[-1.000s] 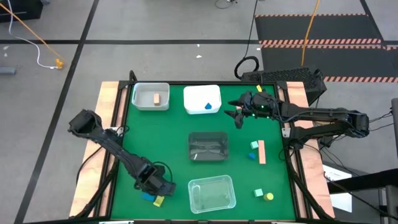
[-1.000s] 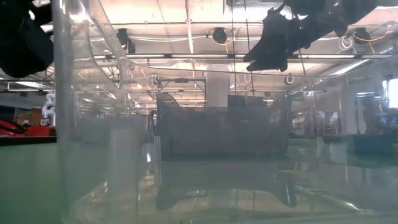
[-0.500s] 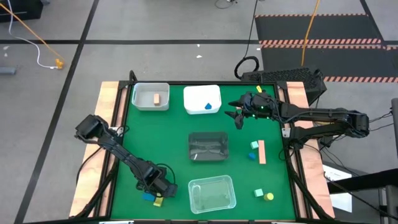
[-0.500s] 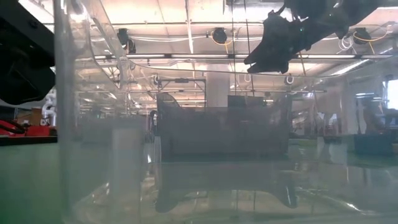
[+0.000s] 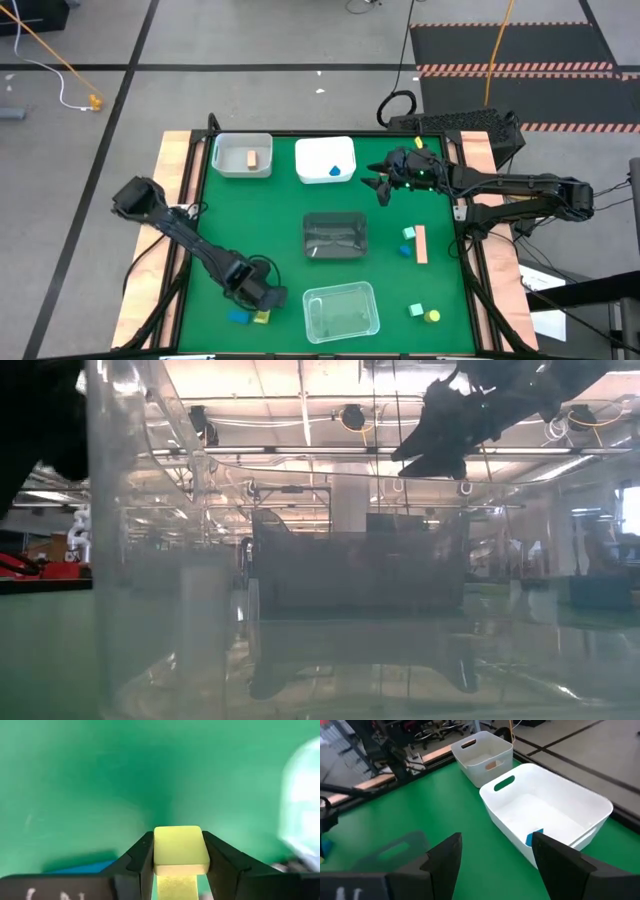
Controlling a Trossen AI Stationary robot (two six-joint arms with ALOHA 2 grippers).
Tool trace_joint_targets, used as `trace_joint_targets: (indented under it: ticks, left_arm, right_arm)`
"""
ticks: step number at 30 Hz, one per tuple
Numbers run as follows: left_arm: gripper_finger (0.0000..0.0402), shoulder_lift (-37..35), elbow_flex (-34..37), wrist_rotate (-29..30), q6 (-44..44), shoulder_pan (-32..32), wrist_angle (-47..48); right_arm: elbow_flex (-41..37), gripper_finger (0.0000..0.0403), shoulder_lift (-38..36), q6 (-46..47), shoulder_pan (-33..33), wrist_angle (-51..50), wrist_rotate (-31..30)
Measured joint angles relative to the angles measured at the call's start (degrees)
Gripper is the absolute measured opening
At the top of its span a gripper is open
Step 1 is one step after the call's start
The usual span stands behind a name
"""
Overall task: Sort & place blocks by color
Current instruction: Put the left light green block into the black bin
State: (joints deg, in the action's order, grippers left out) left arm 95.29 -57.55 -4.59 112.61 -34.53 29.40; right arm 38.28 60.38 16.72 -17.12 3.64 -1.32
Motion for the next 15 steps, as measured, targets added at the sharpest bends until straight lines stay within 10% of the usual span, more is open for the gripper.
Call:
trace_joint_targets:
  ticks: [15]
  left_arm:
    - [0.0132,-18.55,-0.03,33.44,-21.66,12.8,0.23]
  right_arm:
    - [0.02,0.0231,0.02,11.1,0.37,8.39,7.36]
